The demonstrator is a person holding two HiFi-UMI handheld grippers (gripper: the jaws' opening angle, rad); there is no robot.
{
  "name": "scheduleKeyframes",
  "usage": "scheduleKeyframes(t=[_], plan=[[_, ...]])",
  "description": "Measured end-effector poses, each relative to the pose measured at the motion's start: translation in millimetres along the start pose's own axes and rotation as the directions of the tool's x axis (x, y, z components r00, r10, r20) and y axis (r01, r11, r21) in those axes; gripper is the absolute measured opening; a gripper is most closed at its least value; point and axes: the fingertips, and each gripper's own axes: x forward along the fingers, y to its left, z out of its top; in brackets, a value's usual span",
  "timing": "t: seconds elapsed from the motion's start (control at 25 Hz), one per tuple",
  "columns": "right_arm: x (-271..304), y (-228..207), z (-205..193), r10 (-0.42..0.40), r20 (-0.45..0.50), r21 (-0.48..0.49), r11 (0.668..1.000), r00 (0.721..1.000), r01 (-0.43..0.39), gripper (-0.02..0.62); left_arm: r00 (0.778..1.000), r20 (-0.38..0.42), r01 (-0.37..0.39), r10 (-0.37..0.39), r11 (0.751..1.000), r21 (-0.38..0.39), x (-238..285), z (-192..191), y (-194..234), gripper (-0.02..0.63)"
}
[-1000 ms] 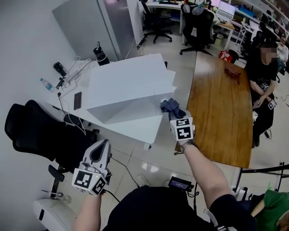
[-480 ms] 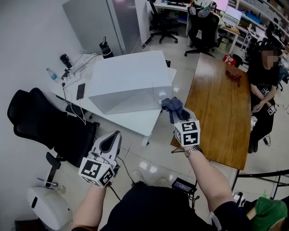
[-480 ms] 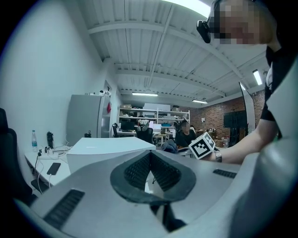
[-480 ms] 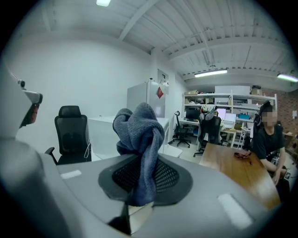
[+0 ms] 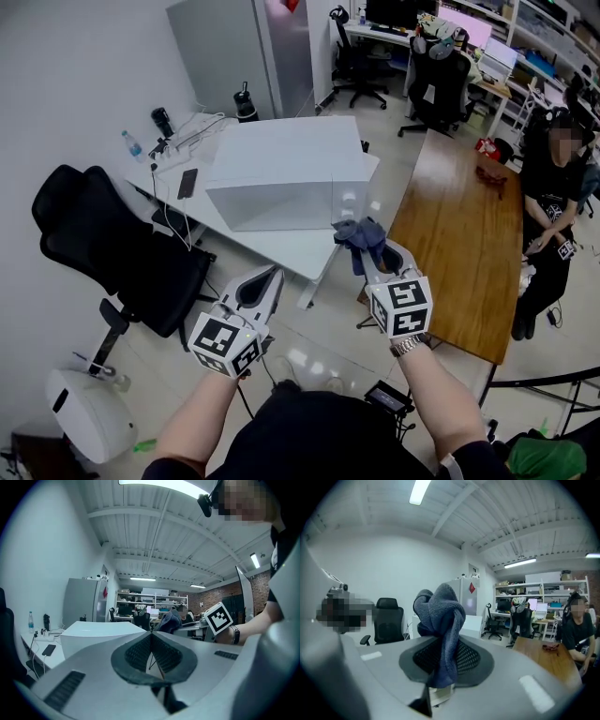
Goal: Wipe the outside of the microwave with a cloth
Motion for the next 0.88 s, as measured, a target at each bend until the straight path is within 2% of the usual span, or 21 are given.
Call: scheduleKeyframes(t=[0.48, 0.88], plan=[[-39, 34, 28, 0.071, 0.077, -0.037, 0.997, 0.994, -0.068, 0.066, 0.999, 0.047, -0.016, 0.015, 1.000, 0.016, -7, 12, -19, 0.005], [-44, 52, 39, 0.108, 0.084, -0.042, 0.994, 0.991, -0.105, 0.066, 0.999, 0.029, -0.023, 0.022, 0.999, 0.030, -5, 11, -14, 0.005]])
